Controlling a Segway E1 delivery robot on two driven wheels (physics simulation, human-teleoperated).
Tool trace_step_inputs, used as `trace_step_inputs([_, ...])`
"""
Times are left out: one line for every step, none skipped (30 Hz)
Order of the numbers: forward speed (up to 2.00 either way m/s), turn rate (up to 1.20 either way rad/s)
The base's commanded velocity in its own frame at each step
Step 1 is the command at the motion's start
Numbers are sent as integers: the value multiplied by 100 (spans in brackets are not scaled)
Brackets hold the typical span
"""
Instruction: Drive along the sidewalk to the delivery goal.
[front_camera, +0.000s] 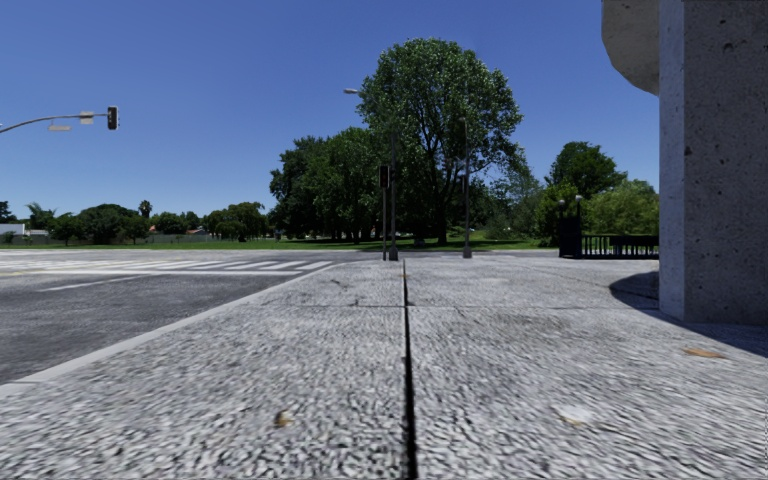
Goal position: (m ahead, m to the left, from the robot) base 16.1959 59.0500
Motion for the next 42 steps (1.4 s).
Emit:
trace_step_inputs([200, 0])
trace_step_inputs([200, 0])
trace_step_inputs([200, 0])
trace_step_inputs([200, 0])
trace_step_inputs([200, 0])
trace_step_inputs([200, 0])
trace_step_inputs([200, 0])
trace_step_inputs([200, 0])
trace_step_inputs([200, 0])
trace_step_inputs([200, 0])
trace_step_inputs([200, 0])
trace_step_inputs([200, 0])
trace_step_inputs([200, 0])
trace_step_inputs([200, 0])
trace_step_inputs([200, 0])
trace_step_inputs([200, 0])
trace_step_inputs([200, 0])
trace_step_inputs([200, 0])
trace_step_inputs([200, 0])
trace_step_inputs([200, 0])
trace_step_inputs([200, 0])
trace_step_inputs([200, 0])
trace_step_inputs([200, 0])
trace_step_inputs([200, 0])
trace_step_inputs([200, 0])
trace_step_inputs([200, 0])
trace_step_inputs([200, 0])
trace_step_inputs([200, 0])
trace_step_inputs([200, 0])
trace_step_inputs([200, 0])
trace_step_inputs([200, 0])
trace_step_inputs([200, 0])
trace_step_inputs([200, 0])
trace_step_inputs([200, 0])
trace_step_inputs([200, 0])
trace_step_inputs([200, 0])
trace_step_inputs([200, 0])
trace_step_inputs([200, 0])
trace_step_inputs([200, 0])
trace_step_inputs([200, 0])
trace_step_inputs([200, 0])
trace_step_inputs([200, 0])
